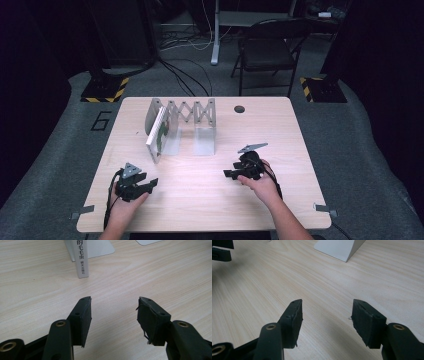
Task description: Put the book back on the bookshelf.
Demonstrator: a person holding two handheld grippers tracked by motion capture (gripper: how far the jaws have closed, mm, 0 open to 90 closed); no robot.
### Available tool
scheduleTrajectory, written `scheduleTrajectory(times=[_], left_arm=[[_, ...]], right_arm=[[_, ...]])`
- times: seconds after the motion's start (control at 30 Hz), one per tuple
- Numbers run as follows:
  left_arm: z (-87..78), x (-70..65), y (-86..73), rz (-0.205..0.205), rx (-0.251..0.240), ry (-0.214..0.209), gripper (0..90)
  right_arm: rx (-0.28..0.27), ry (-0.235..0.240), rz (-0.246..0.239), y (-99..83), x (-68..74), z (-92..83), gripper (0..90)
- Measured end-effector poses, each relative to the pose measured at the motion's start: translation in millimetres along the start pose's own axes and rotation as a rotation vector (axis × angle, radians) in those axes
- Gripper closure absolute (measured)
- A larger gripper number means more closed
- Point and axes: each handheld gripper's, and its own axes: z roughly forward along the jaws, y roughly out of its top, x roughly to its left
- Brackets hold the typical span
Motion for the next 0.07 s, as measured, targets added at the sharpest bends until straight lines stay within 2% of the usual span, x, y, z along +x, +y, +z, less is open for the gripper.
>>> scheduleTrajectory(times=[0.07], left_arm=[[-0.5, 0.6, 0.4, -0.005, -0.003, 0.008, 44.9]], right_arm=[[0.000, -0.001, 0.000, -0.1, -0.1, -0.2, 41.8]])
